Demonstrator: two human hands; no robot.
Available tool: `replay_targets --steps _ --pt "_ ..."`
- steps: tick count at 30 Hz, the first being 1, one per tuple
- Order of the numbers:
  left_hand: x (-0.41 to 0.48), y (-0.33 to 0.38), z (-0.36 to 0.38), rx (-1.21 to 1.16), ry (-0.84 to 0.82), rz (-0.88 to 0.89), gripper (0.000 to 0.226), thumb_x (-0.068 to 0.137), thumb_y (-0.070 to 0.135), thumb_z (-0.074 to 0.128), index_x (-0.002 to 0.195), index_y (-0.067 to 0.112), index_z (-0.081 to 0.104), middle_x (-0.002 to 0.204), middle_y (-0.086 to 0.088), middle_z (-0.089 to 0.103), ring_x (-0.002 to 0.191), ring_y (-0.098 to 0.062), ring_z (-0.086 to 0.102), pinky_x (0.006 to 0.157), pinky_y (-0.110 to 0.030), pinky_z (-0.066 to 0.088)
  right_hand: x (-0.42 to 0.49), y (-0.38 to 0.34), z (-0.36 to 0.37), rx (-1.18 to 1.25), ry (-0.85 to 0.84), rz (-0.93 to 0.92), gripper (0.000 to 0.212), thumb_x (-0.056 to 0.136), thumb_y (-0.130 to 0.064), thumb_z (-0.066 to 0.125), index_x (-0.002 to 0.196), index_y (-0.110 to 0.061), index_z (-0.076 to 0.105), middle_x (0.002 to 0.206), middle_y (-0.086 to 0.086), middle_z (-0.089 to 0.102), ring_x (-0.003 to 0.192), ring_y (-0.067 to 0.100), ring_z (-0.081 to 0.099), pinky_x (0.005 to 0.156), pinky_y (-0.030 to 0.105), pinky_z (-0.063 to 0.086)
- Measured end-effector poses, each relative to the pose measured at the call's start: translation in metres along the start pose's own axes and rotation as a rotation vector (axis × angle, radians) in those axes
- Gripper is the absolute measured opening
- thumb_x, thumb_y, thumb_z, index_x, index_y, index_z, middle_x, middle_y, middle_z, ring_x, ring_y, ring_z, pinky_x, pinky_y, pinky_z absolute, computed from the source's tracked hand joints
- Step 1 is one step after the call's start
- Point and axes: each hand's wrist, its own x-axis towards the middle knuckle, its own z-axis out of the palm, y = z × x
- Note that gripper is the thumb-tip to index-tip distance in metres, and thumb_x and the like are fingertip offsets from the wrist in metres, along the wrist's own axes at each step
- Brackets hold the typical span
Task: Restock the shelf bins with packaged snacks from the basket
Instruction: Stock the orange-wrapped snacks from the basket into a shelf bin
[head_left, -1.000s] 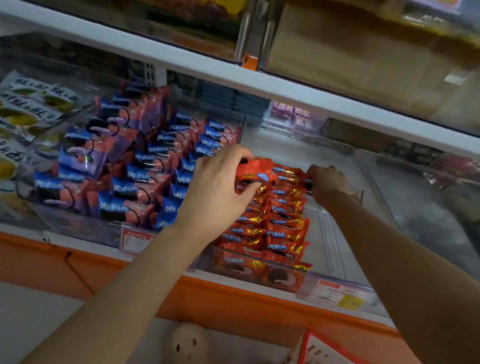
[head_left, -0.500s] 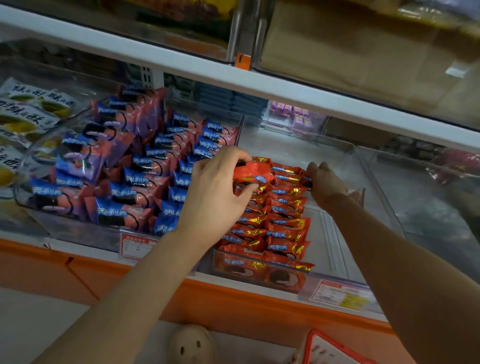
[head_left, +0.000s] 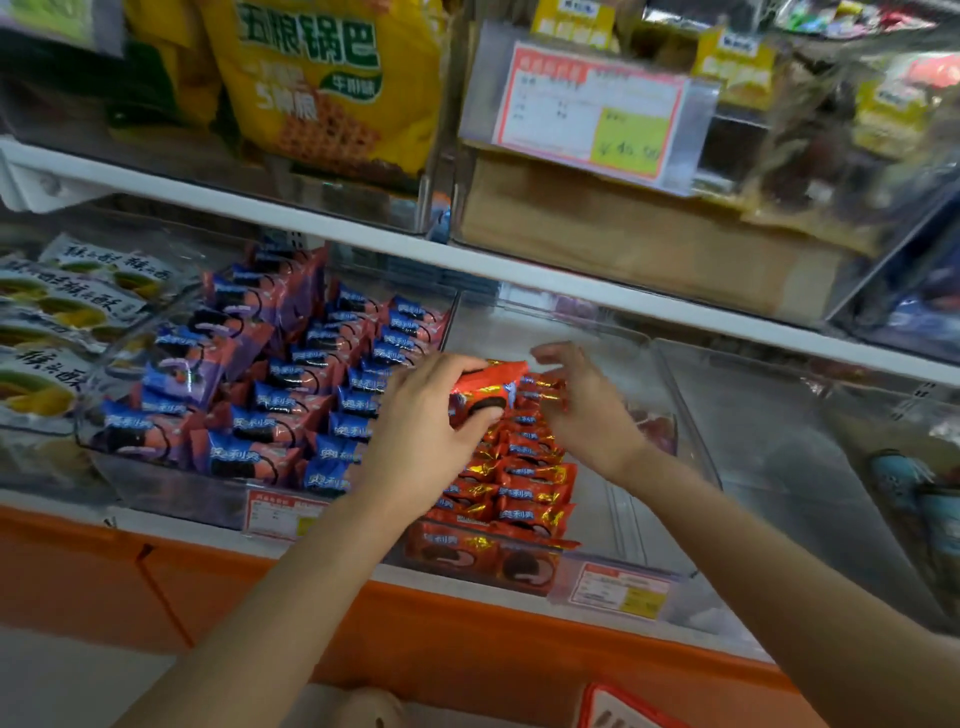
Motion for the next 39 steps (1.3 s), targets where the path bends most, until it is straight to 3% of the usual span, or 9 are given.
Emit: replay_targets --steps 3,6,9,11,13,15,23,33,39 --pt "-0.008 0.016 0.006 -0.107 0.063 -0.007 0.037 0.079 0.026 0.075 0.112 0.021 0.057 0.099 0.016 0.052 0.098 -0.006 0.052 0.085 -0.021 0.042 -0.024 -0.022 -0.01 0.246 -0.181 -0.111 0.042 0.083 0.003 0.063 0.119 -0.014 0.048 0.112 0.005 0.062 0.102 0.016 0.063 0.088 0.03 0.052" --pt "-0.018 0.028 0.013 -0.248 0.039 -0.067 0.038 0.08 0.032 0.072 0.112 0.027 0.052 0.099 0.017 0.056 0.092 0.0 0.056 0.079 -0.009 0.044 -0.037 -0.026 -0.022 0.218 -0.241 -0.156 0.036 0.085 -0.011 0.069 0.118 -0.011 0.053 0.109 0.003 0.065 0.1 0.013 0.063 0.087 0.03 0.052" --pt "-0.031 0.03 0.019 -0.143 -0.091 -0.111 0.048 0.086 0.05 0.053 0.129 0.032 0.042 0.124 0.012 0.052 0.118 -0.013 0.049 0.098 -0.032 0.045 -0.039 -0.016 -0.032 0.025 -0.191 -0.087 0.04 0.085 -0.024 0.07 0.12 -0.018 0.053 0.105 -0.006 0.063 0.095 0.009 0.063 0.08 0.023 0.049" --pt "-0.043 0.022 0.022 0.083 -0.185 -0.08 0.047 0.092 0.046 0.047 0.136 0.031 0.038 0.133 0.012 0.044 0.126 -0.011 0.037 0.107 -0.03 0.028 -0.036 -0.002 -0.038 -0.156 -0.137 0.014 0.039 0.089 -0.028 0.063 0.124 -0.018 0.048 0.102 -0.005 0.059 0.089 0.012 0.061 0.073 0.023 0.045" --pt "-0.056 0.012 0.025 0.265 -0.248 0.034 0.04 0.094 0.043 0.042 0.131 0.027 0.045 0.127 0.009 0.047 0.122 -0.012 0.041 0.105 -0.028 0.026 -0.028 0.013 -0.042 -0.338 -0.047 0.116 0.037 0.093 -0.031 0.056 0.124 -0.013 0.047 0.108 0.005 0.06 0.095 0.024 0.06 0.076 0.031 0.046" --pt "-0.067 0.004 0.028 0.316 -0.248 0.112 0.036 0.091 0.041 0.037 0.116 0.024 0.055 0.112 0.006 0.056 0.108 -0.014 0.053 0.095 -0.032 0.04 -0.017 0.028 -0.041 -0.512 -0.003 0.206 0.038 0.095 -0.03 0.052 0.127 -0.011 0.045 0.12 0.013 0.057 0.107 0.033 0.056 0.084 0.038 0.046" --pt "-0.079 -0.01 0.031 0.368 -0.14 0.248 0.033 0.091 0.039 0.038 0.101 0.019 0.063 0.098 0.005 0.061 0.093 -0.014 0.055 0.083 -0.03 0.046 0.029 0.064 -0.005 -1.063 -0.19 0.31 0.036 0.097 -0.025 0.048 0.129 -0.008 0.045 0.126 0.011 0.052 0.114 0.028 0.055 0.083 0.035 0.045" --pt "-0.086 -0.018 0.032 0.374 -0.091 0.307 0.032 0.092 0.037 0.039 0.097 0.018 0.064 0.096 0.004 0.063 0.093 -0.014 0.056 0.085 -0.03 0.043 0.053 0.099 0.014 -1.173 -0.206 0.193 0.049 0.088 -0.027 0.063 0.132 -0.016 0.044 0.124 0.012 0.048 0.114 0.028 0.049 0.089 0.037 0.043" --pt "-0.087 -0.018 0.031 0.37 -0.109 0.294 0.033 0.092 0.038 0.038 0.097 0.019 0.064 0.096 0.005 0.063 0.093 -0.013 0.058 0.084 -0.03 0.046 0.046 0.101 0.023 -0.951 -0.128 0.249 0.049 0.088 -0.012 0.063 0.128 -0.004 0.036 0.122 0.017 0.051 0.106 0.033 0.058 0.083 0.039 0.048"
